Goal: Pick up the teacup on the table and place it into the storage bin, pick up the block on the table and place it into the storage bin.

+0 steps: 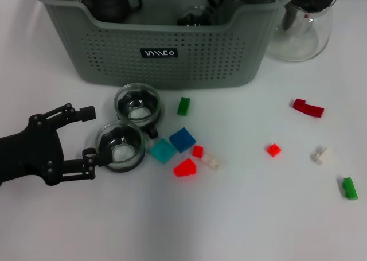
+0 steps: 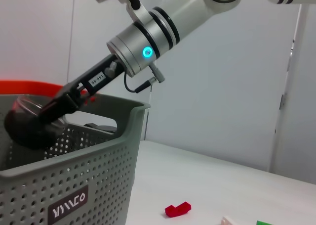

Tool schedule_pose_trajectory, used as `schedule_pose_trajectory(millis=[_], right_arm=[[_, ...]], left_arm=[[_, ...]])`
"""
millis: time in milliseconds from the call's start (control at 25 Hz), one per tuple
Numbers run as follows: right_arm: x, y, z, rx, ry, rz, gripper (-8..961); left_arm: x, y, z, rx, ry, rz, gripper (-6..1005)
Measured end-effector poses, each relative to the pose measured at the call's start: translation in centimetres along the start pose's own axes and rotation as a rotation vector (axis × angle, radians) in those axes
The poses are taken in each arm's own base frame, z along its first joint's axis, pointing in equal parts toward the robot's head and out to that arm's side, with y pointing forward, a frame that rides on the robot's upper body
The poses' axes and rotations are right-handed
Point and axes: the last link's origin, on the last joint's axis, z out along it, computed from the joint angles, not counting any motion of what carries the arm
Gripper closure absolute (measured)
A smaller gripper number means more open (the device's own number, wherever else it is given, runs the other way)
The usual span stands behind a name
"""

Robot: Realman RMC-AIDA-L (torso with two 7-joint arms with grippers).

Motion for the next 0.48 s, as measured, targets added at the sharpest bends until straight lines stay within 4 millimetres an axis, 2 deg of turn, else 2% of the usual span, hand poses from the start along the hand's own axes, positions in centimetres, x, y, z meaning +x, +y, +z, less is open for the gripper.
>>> schedule_pose_trajectory(millis=[480], right_arm=[[1.6,-0.9,-0.1,0.001,0.042,0.029,895]], left_arm=[[0.0,-0.2,0.2,0.0,-0.006,0.0,53]])
